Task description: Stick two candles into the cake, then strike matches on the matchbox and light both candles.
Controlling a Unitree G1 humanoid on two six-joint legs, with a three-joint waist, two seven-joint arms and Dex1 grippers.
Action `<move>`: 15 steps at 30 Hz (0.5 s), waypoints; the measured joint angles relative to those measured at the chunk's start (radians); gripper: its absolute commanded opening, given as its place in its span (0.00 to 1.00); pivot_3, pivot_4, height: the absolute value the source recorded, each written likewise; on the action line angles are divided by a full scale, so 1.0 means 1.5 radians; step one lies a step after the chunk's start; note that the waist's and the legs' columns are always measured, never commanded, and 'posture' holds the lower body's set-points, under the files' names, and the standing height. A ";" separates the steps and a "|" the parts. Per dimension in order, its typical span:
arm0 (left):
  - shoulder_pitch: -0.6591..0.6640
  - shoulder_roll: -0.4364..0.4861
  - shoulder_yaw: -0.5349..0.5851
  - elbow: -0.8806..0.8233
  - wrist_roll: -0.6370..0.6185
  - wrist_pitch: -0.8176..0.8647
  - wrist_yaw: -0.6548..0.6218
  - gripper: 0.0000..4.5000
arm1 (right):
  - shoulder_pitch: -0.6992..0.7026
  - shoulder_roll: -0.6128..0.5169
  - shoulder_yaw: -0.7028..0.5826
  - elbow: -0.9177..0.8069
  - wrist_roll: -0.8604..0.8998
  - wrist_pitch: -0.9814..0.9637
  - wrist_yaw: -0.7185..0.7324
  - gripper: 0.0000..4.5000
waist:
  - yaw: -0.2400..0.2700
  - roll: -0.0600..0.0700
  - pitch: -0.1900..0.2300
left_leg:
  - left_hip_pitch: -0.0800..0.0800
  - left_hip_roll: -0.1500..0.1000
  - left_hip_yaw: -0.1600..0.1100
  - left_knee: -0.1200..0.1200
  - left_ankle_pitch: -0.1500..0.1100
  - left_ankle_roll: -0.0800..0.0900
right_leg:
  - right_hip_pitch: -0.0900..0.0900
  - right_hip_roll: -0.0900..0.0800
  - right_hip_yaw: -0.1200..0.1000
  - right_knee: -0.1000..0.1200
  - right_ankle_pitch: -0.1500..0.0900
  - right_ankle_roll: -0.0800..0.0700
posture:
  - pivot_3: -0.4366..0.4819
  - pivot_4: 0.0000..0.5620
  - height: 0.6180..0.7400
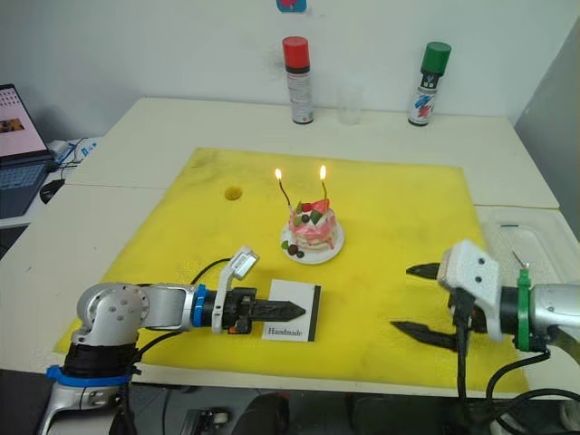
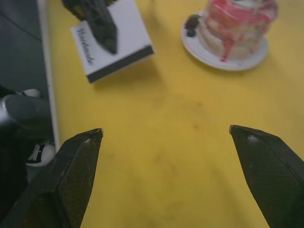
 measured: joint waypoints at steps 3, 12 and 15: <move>-0.017 -0.003 -0.003 0.003 0.005 0.015 0.013 0.23 | -0.023 -0.001 0.036 0.002 -0.001 -0.022 -0.005 1.00 | 0.001 0.000 0.000 | 0.000 0.000 0.000 0.000 0.000 0.000 | 0.000 0.000 0.000 0.000 0.000 0.000 | 0.48 0.27 0.87; -0.053 0.018 -0.013 0.014 0.023 0.034 0.008 0.81 | -0.059 -0.001 0.063 0.002 0.020 -0.022 -0.045 1.00 | 0.003 0.000 0.000 | -0.001 0.000 -0.001 -0.001 0.000 0.000 | 0.000 0.000 0.000 0.000 -0.001 -0.001 | 0.48 0.27 0.87; -0.059 0.029 -0.013 0.005 0.022 0.041 -0.004 0.92 | -0.073 -0.001 0.063 0.001 0.030 -0.018 -0.054 1.00 | 0.004 0.000 0.000 | -0.001 0.000 -0.001 0.000 0.000 0.000 | 0.000 0.000 0.000 0.000 -0.001 -0.001 | 0.48 0.27 0.87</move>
